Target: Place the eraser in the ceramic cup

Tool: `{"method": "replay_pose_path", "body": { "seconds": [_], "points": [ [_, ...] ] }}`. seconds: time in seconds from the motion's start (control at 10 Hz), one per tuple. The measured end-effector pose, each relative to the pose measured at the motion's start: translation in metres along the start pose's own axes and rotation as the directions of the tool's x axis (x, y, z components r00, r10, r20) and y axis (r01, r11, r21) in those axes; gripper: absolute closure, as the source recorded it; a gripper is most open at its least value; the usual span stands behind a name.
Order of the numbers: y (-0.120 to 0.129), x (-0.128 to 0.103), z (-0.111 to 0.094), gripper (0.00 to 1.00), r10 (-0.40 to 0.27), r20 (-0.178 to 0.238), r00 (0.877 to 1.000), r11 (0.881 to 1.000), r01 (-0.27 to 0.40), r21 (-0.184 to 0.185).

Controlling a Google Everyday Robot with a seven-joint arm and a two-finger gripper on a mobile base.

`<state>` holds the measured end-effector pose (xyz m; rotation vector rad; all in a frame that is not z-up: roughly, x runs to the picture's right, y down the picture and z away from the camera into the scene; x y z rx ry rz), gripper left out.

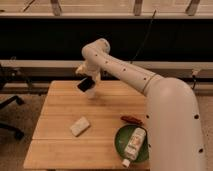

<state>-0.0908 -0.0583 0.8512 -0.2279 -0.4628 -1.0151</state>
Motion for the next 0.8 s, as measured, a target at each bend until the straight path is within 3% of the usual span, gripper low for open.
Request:
{"method": "replay_pose_path", "body": {
  "seconds": [0.3,0.5,0.8],
  "points": [
    [0.009,0.002,-0.028,0.23,-0.005,-0.004,1.000,0.999,0.006,0.041],
    [0.001,0.004,-0.034,0.41,-0.006,-0.003,1.000,0.999,0.007,0.034],
    [-0.002,0.002,-0.014,0.69,-0.008,-0.003,1.000,0.999,0.008,0.036]
  ]
}}
